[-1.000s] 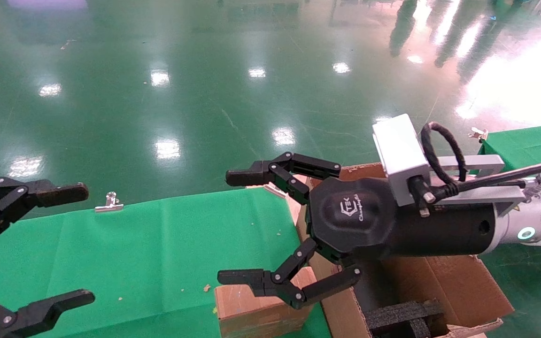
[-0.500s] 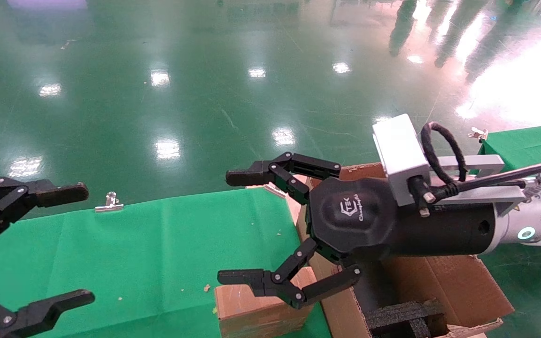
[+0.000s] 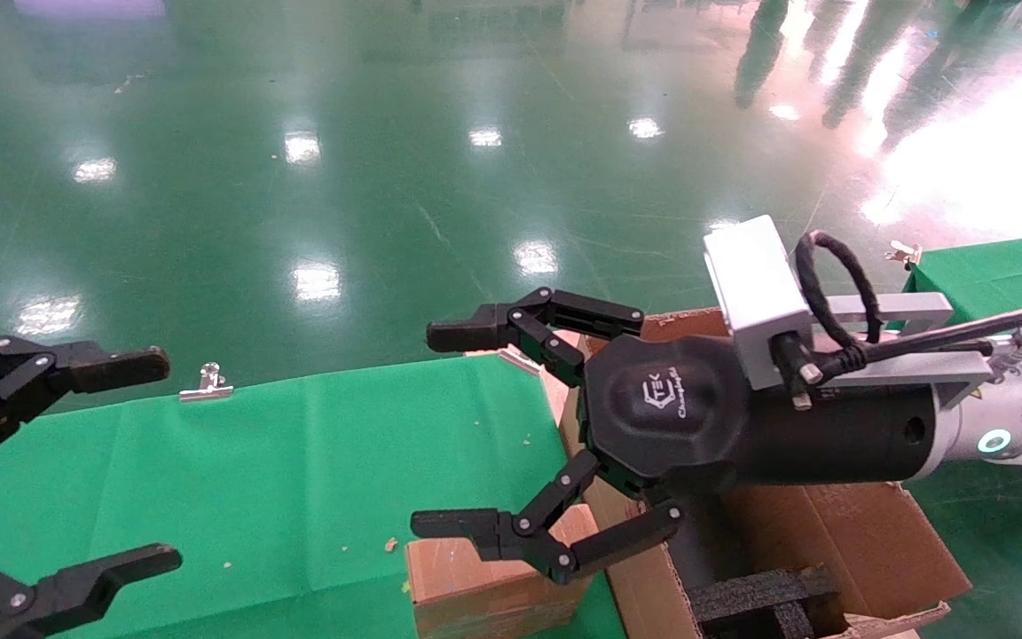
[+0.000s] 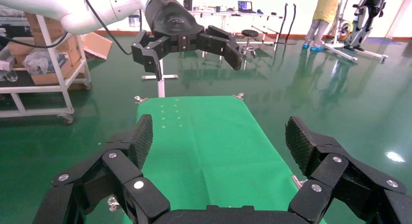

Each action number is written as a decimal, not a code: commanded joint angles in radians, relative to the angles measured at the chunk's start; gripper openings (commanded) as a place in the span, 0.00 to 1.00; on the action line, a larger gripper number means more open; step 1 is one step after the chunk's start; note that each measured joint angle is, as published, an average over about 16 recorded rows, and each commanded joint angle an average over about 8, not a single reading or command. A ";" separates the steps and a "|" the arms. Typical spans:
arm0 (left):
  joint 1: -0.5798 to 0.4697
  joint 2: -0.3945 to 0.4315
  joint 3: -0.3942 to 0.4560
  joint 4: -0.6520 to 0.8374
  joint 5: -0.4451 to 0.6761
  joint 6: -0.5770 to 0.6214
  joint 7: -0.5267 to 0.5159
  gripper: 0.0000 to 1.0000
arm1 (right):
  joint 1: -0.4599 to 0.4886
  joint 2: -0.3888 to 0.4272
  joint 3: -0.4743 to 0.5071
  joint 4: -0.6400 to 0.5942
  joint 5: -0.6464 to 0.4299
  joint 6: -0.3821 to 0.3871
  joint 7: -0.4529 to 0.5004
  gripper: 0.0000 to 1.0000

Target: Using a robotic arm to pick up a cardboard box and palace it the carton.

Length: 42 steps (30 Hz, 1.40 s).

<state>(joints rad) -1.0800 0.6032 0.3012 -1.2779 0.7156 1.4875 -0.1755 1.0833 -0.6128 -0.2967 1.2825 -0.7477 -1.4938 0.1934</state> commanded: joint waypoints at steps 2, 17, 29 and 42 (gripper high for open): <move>0.000 0.000 0.000 0.000 0.000 0.000 0.000 0.00 | 0.000 0.000 -0.002 0.000 -0.004 -0.001 0.000 1.00; 0.000 0.000 0.001 0.001 0.000 0.000 0.001 0.00 | 0.164 -0.114 -0.236 -0.144 -0.345 -0.079 0.031 1.00; -0.001 0.000 0.001 0.001 -0.001 0.000 0.001 0.00 | 0.295 -0.189 -0.405 -0.213 -0.580 -0.063 0.021 1.00; -0.001 -0.001 0.002 0.001 -0.001 0.000 0.001 0.00 | 0.441 -0.278 -0.537 -0.215 -0.765 -0.080 0.022 1.00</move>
<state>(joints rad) -1.0807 0.6027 0.3031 -1.2773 0.7144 1.4871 -0.1745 1.5211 -0.8920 -0.8369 1.0640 -1.5049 -1.5727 0.2156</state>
